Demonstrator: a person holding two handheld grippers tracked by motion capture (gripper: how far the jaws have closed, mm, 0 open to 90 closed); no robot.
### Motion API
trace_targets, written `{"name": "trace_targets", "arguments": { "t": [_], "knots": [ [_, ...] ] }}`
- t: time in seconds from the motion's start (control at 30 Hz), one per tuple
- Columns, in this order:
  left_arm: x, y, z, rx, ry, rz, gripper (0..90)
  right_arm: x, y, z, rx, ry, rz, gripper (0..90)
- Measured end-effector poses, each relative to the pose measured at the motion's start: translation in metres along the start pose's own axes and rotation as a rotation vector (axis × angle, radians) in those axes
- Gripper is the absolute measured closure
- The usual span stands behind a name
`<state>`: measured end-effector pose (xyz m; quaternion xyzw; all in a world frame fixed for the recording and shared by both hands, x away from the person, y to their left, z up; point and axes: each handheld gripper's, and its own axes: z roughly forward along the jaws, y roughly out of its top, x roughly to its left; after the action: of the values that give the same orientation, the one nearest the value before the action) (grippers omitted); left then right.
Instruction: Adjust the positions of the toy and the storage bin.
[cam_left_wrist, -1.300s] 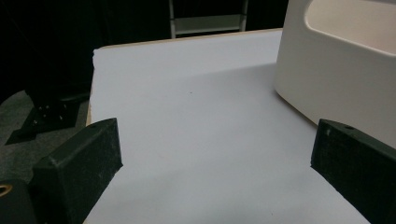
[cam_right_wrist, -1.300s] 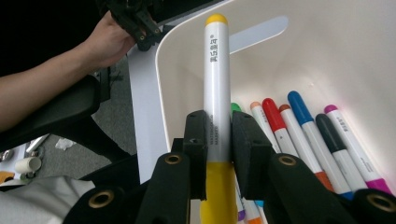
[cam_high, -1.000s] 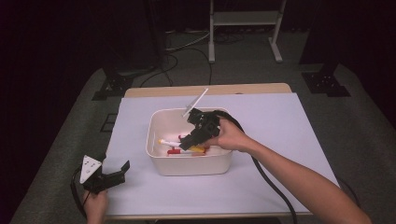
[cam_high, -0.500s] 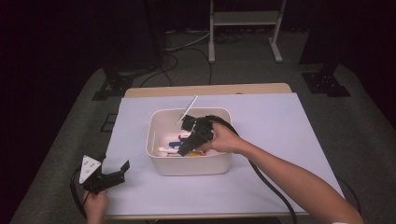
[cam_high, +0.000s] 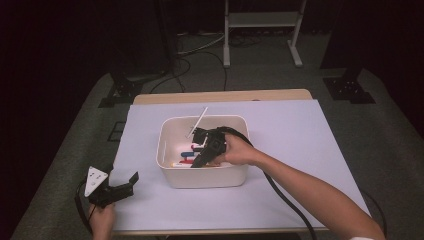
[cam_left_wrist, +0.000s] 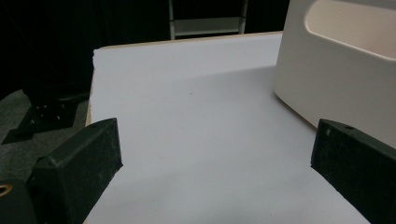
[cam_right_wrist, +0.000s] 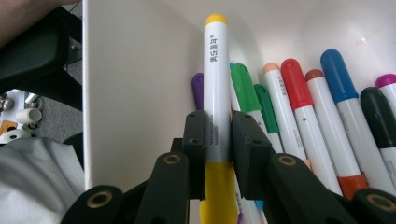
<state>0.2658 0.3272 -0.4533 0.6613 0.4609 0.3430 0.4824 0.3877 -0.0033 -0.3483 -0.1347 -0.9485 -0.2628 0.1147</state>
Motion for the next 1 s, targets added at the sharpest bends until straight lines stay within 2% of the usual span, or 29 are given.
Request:
{"name": "trace_targets", "arguments": {
  "t": [0.13, 0.2, 0.4, 0.73, 1.0],
  "knots": [
    [0.0, 0.0, 0.0, 0.0, -0.001, -0.002, 0.5, 0.0, 0.0, 0.002, 0.014, -0.002, 0.002, 75.3],
    [0.0, 0.0, 0.0, 0.0, 0.0, -0.002, 0.5, -0.001, 0.0, 0.003, 0.021, -0.002, 0.009, 70.8],
    [0.0, 0.0, 0.0, 0.001, -0.001, -0.001, 0.5, 0.0, -0.001, -0.007, -0.009, -0.022, 0.011, 67.2],
    [0.0, 0.0, 0.0, 0.0, 0.0, -0.001, 0.5, 0.01, -0.015, -0.052, -0.13, -0.061, 0.026, 58.1],
    [-0.001, 0.0, 0.0, -0.001, 0.0, 0.006, 0.5, 0.014, -0.029, -0.078, -0.193, -0.082, 0.026, 54.1]
  ]
}}
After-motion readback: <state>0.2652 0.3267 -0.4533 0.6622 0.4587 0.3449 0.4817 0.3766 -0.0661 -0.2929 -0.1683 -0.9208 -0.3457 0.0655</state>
